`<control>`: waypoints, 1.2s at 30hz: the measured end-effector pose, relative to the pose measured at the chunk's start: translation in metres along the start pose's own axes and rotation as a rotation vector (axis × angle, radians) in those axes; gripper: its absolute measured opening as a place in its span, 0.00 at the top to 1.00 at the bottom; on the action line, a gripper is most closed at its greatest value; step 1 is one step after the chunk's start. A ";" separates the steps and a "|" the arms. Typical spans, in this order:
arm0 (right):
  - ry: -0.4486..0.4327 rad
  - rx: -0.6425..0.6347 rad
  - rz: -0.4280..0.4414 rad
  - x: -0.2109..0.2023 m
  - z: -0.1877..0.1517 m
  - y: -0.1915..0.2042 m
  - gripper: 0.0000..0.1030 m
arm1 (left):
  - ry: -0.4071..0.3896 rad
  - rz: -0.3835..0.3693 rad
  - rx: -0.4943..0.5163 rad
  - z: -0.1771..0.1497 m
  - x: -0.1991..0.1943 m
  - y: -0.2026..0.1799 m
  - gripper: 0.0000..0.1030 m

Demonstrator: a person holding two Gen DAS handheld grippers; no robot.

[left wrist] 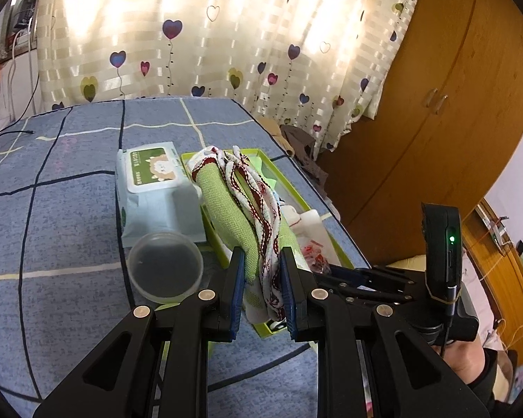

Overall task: Organize soft objects
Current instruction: 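Lower the towel and bag into the tray and open both grippers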

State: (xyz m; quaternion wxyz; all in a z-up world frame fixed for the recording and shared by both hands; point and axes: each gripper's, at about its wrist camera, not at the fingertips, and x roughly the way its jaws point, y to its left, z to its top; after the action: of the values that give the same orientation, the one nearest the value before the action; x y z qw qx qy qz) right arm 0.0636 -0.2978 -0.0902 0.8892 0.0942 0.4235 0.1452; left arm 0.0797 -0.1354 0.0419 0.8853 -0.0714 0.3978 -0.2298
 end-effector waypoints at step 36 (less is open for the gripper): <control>-0.074 0.004 0.019 -0.026 0.012 -0.015 0.52 | 0.162 0.038 0.009 0.002 0.092 -0.004 0.72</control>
State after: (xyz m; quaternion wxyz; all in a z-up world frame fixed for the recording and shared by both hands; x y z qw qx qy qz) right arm 0.0602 -0.3210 -0.0677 0.9026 0.1053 0.3899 0.1493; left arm 0.1331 -0.1816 -0.0170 0.8549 -0.0410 0.4683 -0.2196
